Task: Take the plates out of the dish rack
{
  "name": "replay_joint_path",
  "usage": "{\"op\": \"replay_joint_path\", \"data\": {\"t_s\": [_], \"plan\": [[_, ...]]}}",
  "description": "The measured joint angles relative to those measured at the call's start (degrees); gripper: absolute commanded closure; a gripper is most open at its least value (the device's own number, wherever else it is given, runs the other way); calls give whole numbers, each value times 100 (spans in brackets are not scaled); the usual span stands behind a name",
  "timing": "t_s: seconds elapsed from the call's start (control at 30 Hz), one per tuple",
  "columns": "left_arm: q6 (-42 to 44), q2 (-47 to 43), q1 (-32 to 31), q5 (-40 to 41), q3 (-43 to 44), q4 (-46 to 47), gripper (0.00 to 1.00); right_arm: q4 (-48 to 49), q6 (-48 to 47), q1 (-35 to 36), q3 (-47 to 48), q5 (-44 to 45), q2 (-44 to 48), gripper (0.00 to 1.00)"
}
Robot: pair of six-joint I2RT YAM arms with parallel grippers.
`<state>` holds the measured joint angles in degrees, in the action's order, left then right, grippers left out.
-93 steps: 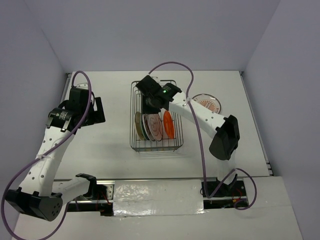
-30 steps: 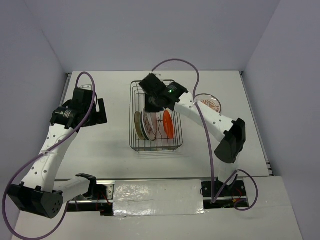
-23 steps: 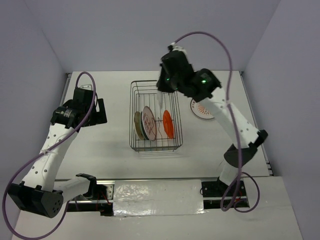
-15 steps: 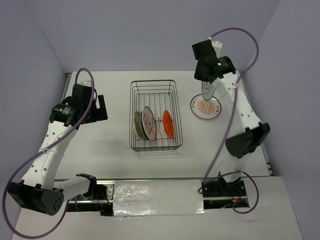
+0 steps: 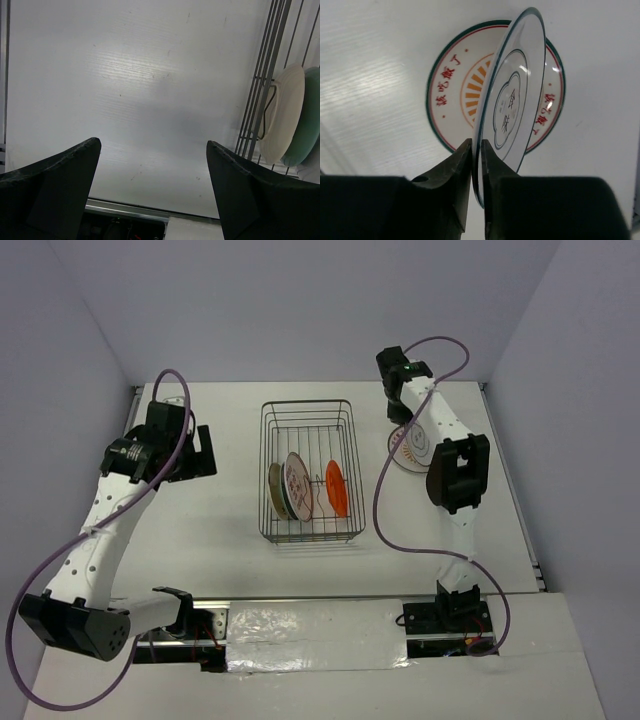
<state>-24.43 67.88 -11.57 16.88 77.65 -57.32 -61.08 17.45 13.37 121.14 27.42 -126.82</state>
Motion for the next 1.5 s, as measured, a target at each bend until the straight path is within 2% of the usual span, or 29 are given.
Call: {"op": "replay_joint_path", "data": {"t_s": [0.03, 0.07, 0.1, 0.13, 0.17, 0.2, 0.23, 0.47, 0.57, 0.67, 0.7, 0.8, 0.87, 1.07, 1.17, 1.3, 1.33, 1.4, 1.5], "plan": [[2, 0, 0, 2, -22, -13, 0, 55, 15, 7, 2, -76, 22, 76], [4, 0, 0, 11, -52, -22, 0, 94, 13, 17, 0, -155, 33, 69], [7, 0, 0, 26, -85, -22, 1, 133, 20, 26, -9, -236, 37, 57], [9, 0, 0, 42, -114, -26, 0, 168, 59, 28, -22, -328, 44, 31], [11, 0, 0, 52, -140, -33, 0, 203, 76, 35, -55, -428, 66, 24], [15, 0, 0, 76, -168, -31, 0, 190, 85, 39, -61, -461, 81, 8], [20, 0, 0, 90, -188, -31, 0, 181, 114, 59, -59, -492, 103, 0], [37, 0, 0, 142, -321, -13, 1, -514, 212, 197, 905, -387, 223, 0], [31, 0, 0, 195, -354, -11, 0, -468, 247, 603, 800, -531, 809, 5], [9, 7, 0, 282, -354, -9, 1, -289, 426, 1665, 422, -909, 1703, 24], [-2, 15, 0, 313, -350, -11, 0, -190, 544, 2120, 348, -1012, 1945, 34], [-74, 79, 0, 367, -328, -13, 1, 92, 905, 3311, 42, -1309, 2396, 40], [-122, 133, 0, 376, -284, -11, 0, 184, 1163, 3731, -186, -1394, 2459, 40], [-129, 162, 0, 382, -269, 15, 1, 205, 1725, 3952, -503, -1432, 1786, 41], [-127, 122, 0, 387, -372, 76, 0, 201, 1851, 3958, -535, -1408, 1349, 47], [-120, -31, 0, 398, -638, 127, 1, 199, 1937, 3963, -754, -1381, 1082, 77], [-120, -59, 0, 407, -686, 125, 1, 197, 1976, 3965, -772, -1388, 1054, 78], [-116, -87, 0, 433, -756, 122, 1, 201, 2026, 3976, -769, -1370, 1043, 91], [-101, -87, 0, 481, -765, 129, 1, 103, 2170, 4002, -629, -1259, 1043, 96]]}}
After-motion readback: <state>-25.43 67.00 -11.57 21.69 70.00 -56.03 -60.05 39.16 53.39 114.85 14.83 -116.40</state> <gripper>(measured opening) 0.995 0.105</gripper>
